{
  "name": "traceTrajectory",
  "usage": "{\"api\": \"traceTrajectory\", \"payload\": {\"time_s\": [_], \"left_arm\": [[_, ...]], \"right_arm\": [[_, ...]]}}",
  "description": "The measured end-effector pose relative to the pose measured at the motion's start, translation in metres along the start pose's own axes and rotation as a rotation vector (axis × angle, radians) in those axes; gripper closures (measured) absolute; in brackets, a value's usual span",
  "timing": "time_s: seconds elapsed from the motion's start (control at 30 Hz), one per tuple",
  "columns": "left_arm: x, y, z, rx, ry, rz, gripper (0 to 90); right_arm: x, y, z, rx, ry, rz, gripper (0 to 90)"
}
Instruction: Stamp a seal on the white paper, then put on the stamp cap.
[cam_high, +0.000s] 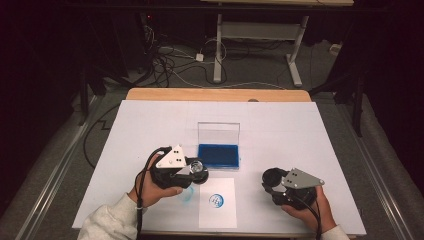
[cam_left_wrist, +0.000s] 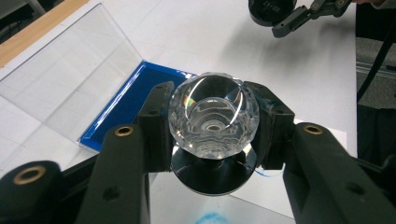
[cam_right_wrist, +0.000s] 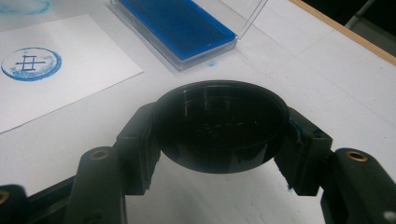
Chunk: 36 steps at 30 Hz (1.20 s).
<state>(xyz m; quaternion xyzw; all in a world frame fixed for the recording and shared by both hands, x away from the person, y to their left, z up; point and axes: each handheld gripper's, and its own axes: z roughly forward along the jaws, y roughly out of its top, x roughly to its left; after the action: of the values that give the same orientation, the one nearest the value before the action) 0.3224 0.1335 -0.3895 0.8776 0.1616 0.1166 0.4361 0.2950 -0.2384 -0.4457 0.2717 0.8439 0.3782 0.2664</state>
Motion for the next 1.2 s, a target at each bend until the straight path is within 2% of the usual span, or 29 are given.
{"api": "traceTrajectory", "payload": {"time_s": [0.7, 0.77, 0.8, 0.9, 0.97, 1.1, 1.2], "left_arm": [[0.004, 0.002, -0.005, -0.019, 0.022, -0.008, 54.5], [0.003, 0.005, -0.004, -0.028, 0.019, -0.002, 54.5], [0.003, 0.007, -0.003, -0.039, 0.03, -0.002, 54.5], [0.001, 0.014, 0.0, -0.062, 0.021, 0.005, 54.5], [-0.001, 0.018, 0.003, -0.072, -0.001, 0.005, 54.5], [-0.005, 0.025, 0.01, -0.088, 0.0, 0.021, 54.5], [-0.006, 0.029, 0.015, -0.104, -0.018, 0.019, 54.5]], "right_arm": [[0.005, 0.003, 0.006, -0.001, 0.037, -0.011, 38.5], [0.006, 0.007, 0.007, -0.016, 0.053, -0.003, 38.5], [0.008, 0.008, 0.008, -0.019, 0.064, 0.001, 38.5], [0.013, 0.015, 0.013, -0.026, 0.088, -0.011, 38.5], [0.017, 0.022, 0.016, -0.037, 0.105, -0.011, 38.5], [0.027, 0.035, 0.022, -0.063, 0.151, -0.024, 38.5], [0.036, 0.042, 0.029, -0.07, 0.179, -0.03, 38.5]]}}
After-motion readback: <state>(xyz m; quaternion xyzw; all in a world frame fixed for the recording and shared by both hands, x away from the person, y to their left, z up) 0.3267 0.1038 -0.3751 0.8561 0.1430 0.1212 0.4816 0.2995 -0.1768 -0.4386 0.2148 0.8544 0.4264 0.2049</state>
